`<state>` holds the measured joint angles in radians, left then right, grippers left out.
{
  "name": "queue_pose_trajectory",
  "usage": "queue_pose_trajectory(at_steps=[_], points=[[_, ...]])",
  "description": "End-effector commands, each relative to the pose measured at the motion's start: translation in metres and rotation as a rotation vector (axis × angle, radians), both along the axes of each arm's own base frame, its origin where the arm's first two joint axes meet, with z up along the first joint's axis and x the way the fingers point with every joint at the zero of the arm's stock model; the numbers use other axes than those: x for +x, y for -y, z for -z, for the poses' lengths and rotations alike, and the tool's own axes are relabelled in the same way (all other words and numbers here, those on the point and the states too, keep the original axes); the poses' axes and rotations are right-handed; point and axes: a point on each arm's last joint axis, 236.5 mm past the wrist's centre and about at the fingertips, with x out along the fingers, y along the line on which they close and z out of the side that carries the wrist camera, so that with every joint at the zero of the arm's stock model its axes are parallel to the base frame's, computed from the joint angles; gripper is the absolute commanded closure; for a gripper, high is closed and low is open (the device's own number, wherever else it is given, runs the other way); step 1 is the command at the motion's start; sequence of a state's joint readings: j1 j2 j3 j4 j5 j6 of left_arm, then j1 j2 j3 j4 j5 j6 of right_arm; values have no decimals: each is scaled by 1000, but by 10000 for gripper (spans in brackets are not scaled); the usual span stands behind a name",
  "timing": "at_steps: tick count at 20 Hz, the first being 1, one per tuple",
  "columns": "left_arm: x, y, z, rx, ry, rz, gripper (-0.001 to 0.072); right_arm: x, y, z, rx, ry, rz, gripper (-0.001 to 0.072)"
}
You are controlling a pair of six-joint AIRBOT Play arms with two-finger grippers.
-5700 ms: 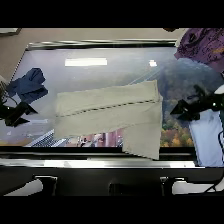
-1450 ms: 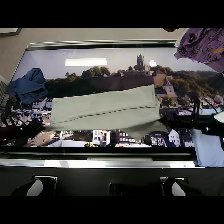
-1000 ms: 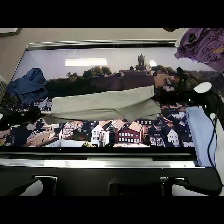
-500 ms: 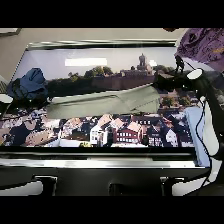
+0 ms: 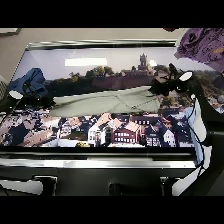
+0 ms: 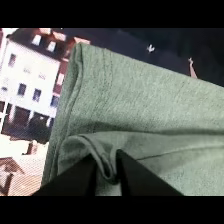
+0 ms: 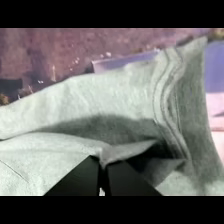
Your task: Fold the clothes and pants, and hang the long-sleeved shirts on hangers.
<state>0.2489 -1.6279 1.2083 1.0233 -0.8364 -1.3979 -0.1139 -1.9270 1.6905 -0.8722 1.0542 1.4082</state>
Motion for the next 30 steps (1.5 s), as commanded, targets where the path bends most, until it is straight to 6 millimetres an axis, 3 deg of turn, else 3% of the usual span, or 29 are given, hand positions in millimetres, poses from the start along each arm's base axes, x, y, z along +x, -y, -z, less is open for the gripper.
queue_pose_trajectory(at_steps=[1, 3, 4, 6, 10, 11, 13, 14, 18, 21, 30], points=[[-1, 3, 5, -23, -22, -19, 397, -11, -6, 15, 26, -70, -18, 595], [0, 3, 1, -33, -20, -34, 82, -15, -6, 8, 40, -83, -16, 397], [0, 4, -5, -35, -18, -27, 20, -18, -4, 0, 46, -90, -13, 322], [4, 1, -24, -25, 8, -12, 20, -26, 16, -16, 69, -123, 38, 207], [18, -17, -84, 42, 118, 2, 20, -39, 82, -25, 113, -182, 166, 151], [20, -21, -97, 57, 146, -1, 20, -38, 95, -26, 113, -169, 180, 89], [22, -23, -116, 69, 184, -4, 20, -37, 109, -25, 84, -122, 151, 79], [21, -23, -120, 71, 192, -4, 20, -38, 112, -22, 75, -112, 131, 40], [17, -19, -118, 63, 173, 8, 20, -46, 96, 3, 134, -152, 43, 33], [16, -19, -118, 62, 170, 10, 21, -41, 77, 6, 246, -130, 9, 34], [16, -18, -117, 61, 169, 11, 21, -32, 52, 31, 247, -134, -16, 36]])
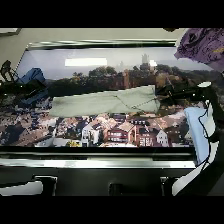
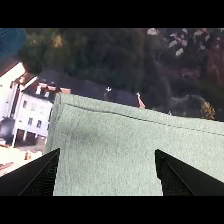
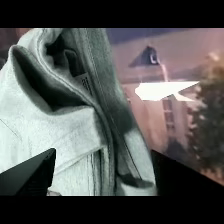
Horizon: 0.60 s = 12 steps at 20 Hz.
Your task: Fold the clothes and pants, and hang the long-sleeved shirts on hangers.
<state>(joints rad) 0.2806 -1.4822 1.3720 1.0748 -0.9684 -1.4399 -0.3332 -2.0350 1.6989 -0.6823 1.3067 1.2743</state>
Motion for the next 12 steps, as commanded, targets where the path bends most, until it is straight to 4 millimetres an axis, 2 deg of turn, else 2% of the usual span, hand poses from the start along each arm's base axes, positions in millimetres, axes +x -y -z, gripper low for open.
queue_pose_trajectory(at_steps=[1, 6, 8, 9, 12], points=[[0, 0, -1, 0, 1, 0, 21, 1, -11, 9, 4, -3, -23, 36], [0, 0, -1, 0, 1, 0, 21, -6, -29, 21, -13, -24, -83, 46], [0, 1, -1, 0, 1, 2, 22, -8, -42, 23, -29, -20, -119, 72], [0, 2, -1, 0, 1, 3, 21, -8, -47, 25, -38, -18, -130, 170], [-1, 3, 0, -11, -9, -1, 29, -4, -48, 20, -45, -1, -119, 531]])
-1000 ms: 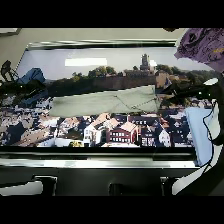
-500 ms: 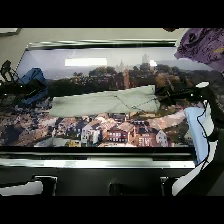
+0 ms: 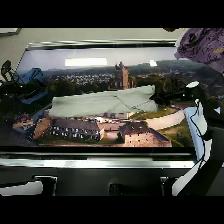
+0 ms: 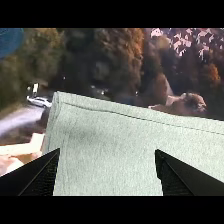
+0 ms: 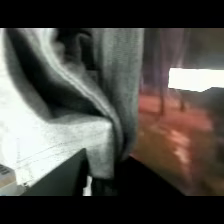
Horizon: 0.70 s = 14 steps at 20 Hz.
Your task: Fold the clothes and pants, and hang the long-sleeved shirts on hangers.
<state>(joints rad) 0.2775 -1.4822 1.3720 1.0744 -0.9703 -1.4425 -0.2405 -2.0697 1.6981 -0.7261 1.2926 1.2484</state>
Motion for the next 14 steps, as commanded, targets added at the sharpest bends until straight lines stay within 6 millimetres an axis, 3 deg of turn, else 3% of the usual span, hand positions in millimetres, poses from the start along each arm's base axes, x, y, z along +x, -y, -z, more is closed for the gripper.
queue_pose_trajectory(at_steps=[1, 2, 3, 4, 6, 8, 12, 14], points=[[-2, 3, 0, -18, -14, -5, 63, 4, -5, -9, -10, 24, -5, 609], [-4, 7, 0, -35, -20, -1, 256, 3, -2, -14, -32, 24, 0, 676], [-5, 12, -1, -55, -24, 5, 561, 1, 4, -20, -67, 17, 8, 677], [-6, 18, -1, -64, -29, 15, 693, -2, 12, -29, -113, 9, 21, 677], [-7, 41, 0, -68, -38, 65, 693, -12, 31, -50, -217, -10, 45, 677], [-7, 83, 1, -66, -39, 149, 694, -27, 48, -78, -315, -19, 56, 677], [-6, 193, 19, -137, -71, 210, 694, -52, 66, -135, -431, 4, 86, 677], [-13, 260, 34, -185, -77, 267, 694, -68, 72, -156, -471, -1, 98, 677]])
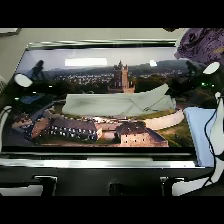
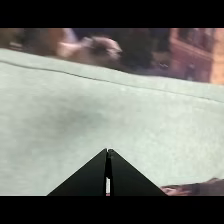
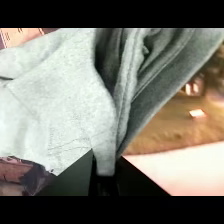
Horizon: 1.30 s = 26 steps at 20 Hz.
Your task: Fold the clothes and pants, and hang the long-sleeved shirts on hangers.
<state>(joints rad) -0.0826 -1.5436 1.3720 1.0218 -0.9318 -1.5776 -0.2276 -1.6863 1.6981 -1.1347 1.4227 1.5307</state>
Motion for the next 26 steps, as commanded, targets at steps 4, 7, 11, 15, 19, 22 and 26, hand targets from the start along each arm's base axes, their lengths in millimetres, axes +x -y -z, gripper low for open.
queue_pose_trajectory(at_steps=[4, 7, 11, 15, 19, 22, 26], points=[[-43, 210, 41, -192, -85, 185, 695, -39, 21, -71, -146, 54, 39, 677], [-67, 283, 50, -252, -143, 307, 694, -45, 19, -97, -157, 117, 43, 677], [-93, 354, 59, -331, -230, 420, 694, -45, 11, -115, -138, 179, 24, 677], [-106, 392, 74, -392, -300, 426, 694, -40, -4, -136, -82, 259, 12, 677], [-108, 404, 87, -438, -343, 379, 695, -50, -7, -157, -93, 307, 6, 677], [-109, 417, 87, -486, -343, 350, 695, -57, -9, -173, -101, 347, 8, 677], [-98, 418, 75, -501, -277, 363, 695, -58, -6, -175, -116, 354, 8, 677]])
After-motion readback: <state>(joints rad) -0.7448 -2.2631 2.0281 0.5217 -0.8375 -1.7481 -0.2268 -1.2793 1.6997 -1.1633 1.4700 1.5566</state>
